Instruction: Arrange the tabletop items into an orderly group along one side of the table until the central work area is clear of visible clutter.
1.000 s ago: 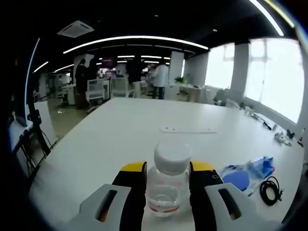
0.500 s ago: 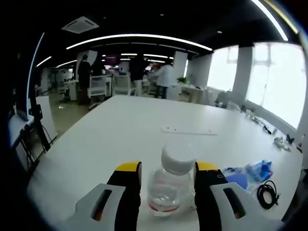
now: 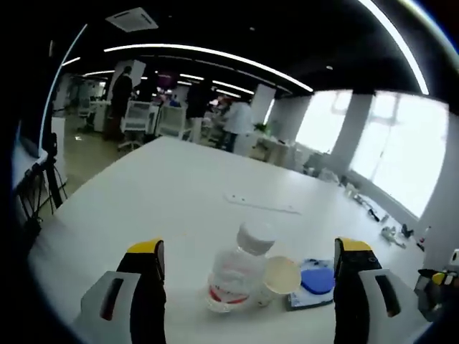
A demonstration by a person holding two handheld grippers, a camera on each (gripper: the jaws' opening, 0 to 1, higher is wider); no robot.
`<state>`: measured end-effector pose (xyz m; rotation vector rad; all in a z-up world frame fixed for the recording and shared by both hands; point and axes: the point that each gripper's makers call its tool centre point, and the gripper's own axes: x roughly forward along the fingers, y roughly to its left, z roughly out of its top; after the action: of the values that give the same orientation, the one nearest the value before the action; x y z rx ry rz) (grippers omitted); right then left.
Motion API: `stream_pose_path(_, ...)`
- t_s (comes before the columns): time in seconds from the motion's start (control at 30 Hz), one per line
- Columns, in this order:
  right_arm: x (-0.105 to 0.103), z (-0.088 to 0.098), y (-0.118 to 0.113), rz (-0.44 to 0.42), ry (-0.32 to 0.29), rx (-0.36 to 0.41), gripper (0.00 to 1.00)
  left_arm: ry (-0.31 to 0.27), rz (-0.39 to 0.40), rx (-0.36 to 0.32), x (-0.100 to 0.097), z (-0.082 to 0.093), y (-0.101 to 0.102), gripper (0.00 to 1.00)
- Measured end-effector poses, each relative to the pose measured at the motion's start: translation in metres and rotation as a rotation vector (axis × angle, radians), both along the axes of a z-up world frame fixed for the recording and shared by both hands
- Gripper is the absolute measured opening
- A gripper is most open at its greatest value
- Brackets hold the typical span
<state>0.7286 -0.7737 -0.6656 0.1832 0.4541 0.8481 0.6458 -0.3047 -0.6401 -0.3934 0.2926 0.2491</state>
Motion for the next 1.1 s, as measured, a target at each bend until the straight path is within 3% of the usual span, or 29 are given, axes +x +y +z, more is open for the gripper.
stream_pose_path(0.13, -0.003, -0.001, 0.007, 0.017, 0.017, -0.007, 0.85, 0.046, -0.069, 0.015, -0.019, 0.01, -0.01, 0.97)
stream_pose_path(0.2, -0.002, 0.002, 0.012, 0.022, 0.022, 0.002, 0.86, 0.087, -0.087, 0.041, -0.031, 0.012, -0.012, 0.97)
stream_pose_path(0.33, -0.002, 0.01, 0.023, 0.03, 0.022, 0.014, 0.89, 0.149, -0.197, 0.111, -0.06, 0.021, -0.03, 0.97)
stream_pose_path(0.4, -0.003, 0.012, 0.028, 0.045, 0.006, -0.01, 0.91, 0.198, -0.249, 0.101, -0.077, 0.019, -0.042, 0.97)
stream_pose_path(0.47, -0.005, 0.017, 0.032, 0.05, 0.001, -0.021, 0.94, 0.212, -0.302, 0.082, -0.09, 0.021, -0.056, 0.97)
stream_pose_path(0.6, -0.012, 0.022, 0.038, 0.068, -0.024, -0.058, 0.96, 0.203, -0.333, 0.062, -0.108, 0.028, -0.07, 0.97)
stream_pose_path(0.73, -0.027, 0.017, 0.042, 0.084, -0.012, -0.104, 0.97, 0.192, -0.338, 0.014, -0.117, 0.022, -0.075, 0.97)
stream_pose_path(0.83, -0.039, 0.012, 0.046, 0.096, 0.004, -0.137, 0.97, 0.258, -0.359, 0.058, -0.126, 0.005, -0.075, 0.97)
stream_pose_path(1.1, -0.058, 0.006, 0.044, 0.099, -0.011, -0.221, 0.97, 0.237, -0.361, 0.035, -0.126, 0.005, -0.079, 0.97)
